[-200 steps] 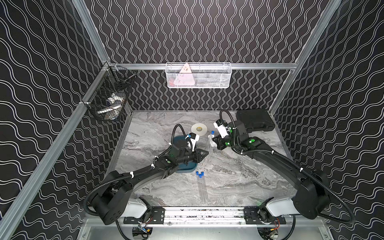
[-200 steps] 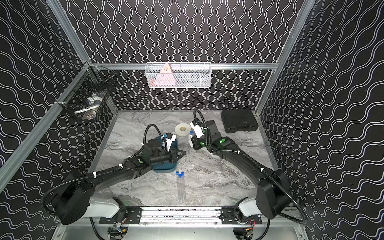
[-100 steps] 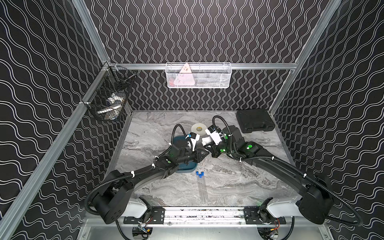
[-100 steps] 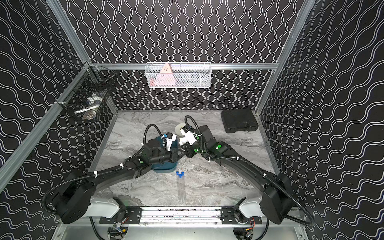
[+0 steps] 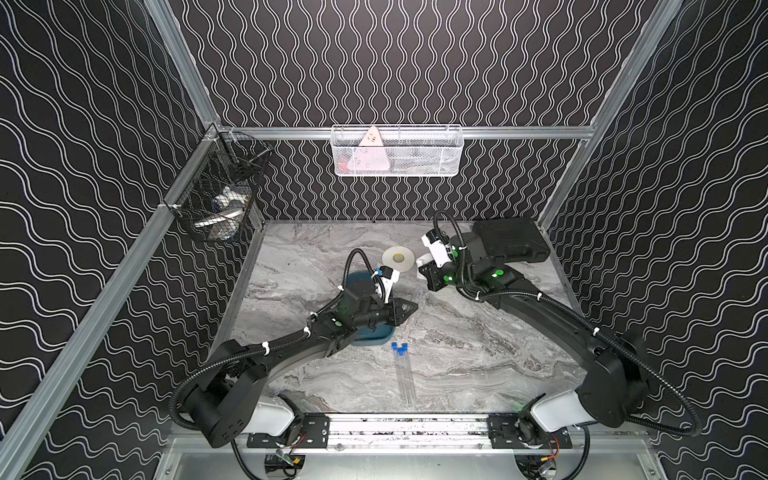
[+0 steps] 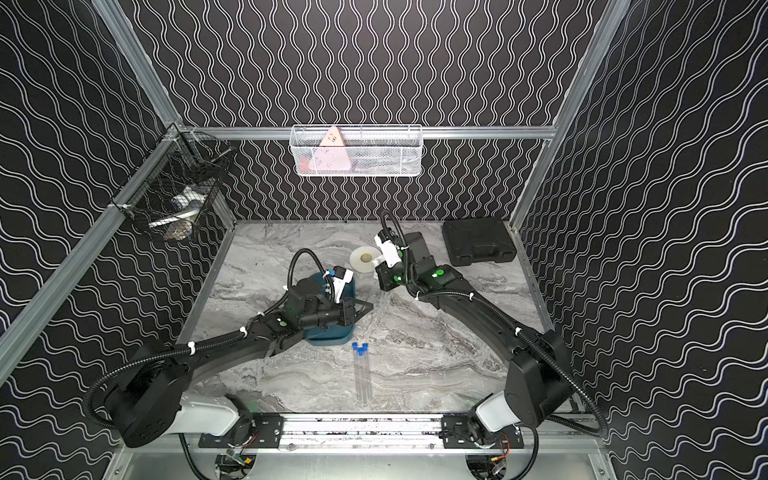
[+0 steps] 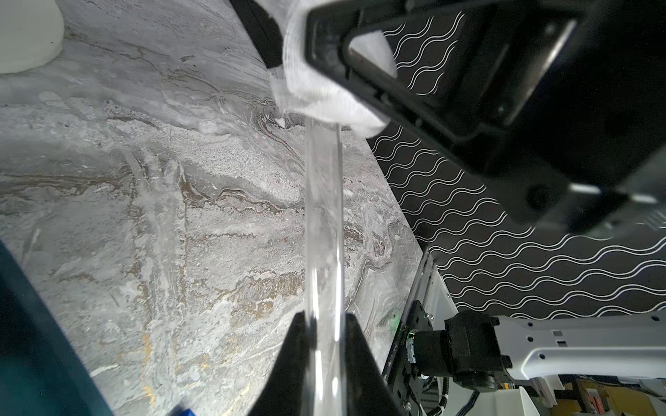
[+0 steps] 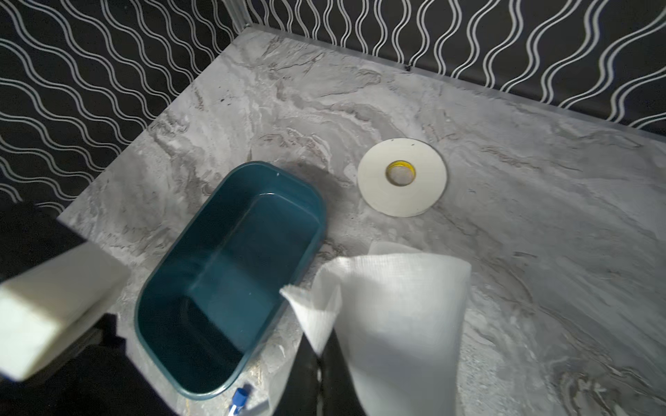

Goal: Wipe the exteriors of test tubes
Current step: Wipe the dirt from the test tube.

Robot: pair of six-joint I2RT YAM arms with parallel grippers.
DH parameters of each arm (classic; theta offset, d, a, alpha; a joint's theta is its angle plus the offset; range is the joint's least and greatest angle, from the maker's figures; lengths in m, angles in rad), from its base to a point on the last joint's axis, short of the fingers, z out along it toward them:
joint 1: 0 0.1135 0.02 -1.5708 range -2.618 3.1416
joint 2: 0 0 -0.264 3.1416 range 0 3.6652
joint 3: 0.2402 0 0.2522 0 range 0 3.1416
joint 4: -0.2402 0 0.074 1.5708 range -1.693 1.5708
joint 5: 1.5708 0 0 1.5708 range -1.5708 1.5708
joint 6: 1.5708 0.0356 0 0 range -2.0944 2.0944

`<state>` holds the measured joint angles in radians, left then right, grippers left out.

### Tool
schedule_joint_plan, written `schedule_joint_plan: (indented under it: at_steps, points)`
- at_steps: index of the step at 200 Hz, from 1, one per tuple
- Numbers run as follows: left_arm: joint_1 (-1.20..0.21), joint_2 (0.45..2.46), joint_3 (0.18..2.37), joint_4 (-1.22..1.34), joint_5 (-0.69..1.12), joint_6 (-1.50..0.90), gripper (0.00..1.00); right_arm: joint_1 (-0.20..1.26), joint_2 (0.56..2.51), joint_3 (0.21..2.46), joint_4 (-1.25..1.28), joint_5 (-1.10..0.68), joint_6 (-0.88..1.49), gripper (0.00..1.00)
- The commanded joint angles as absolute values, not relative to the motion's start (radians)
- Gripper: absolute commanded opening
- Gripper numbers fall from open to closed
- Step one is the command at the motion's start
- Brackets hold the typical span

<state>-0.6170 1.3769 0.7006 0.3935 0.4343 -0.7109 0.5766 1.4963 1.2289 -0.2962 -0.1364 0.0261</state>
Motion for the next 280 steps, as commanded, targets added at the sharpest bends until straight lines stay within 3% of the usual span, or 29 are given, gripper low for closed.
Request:
schedule_joint_plan:
  at_steps: [1, 86, 129, 167, 241, 280]
  points:
    - [-0.614, 1.364, 0.702, 0.439, 0.434, -0.714, 0.11, 0.580, 1.487, 1.227, -0.356, -0.178, 0.004, 0.00]
    - [-0.609, 1.385, 0.706, 0.455, 0.446, -0.721, 0.11, 0.687, 1.406, 1.139, -0.321, -0.192, 0.045, 0.00]
    - [-0.609, 1.385, 0.696, 0.479, 0.448, -0.733, 0.11, 0.578, 1.470, 1.203, -0.343, -0.194, 0.058, 0.00]
    - [-0.605, 1.387, 0.713, 0.450, 0.456, -0.717, 0.11, 0.552, 1.402, 1.237, -0.360, -0.180, 0.018, 0.00]
    - [-0.597, 1.377, 0.724, 0.425, 0.441, -0.710, 0.11, 0.625, 1.184, 0.981, -0.323, -0.219, 0.021, 0.00]
    - [-0.597, 1.393, 0.737, 0.427, 0.451, -0.714, 0.11, 0.643, 1.221, 0.946, -0.287, -0.202, 0.000, 0.00]
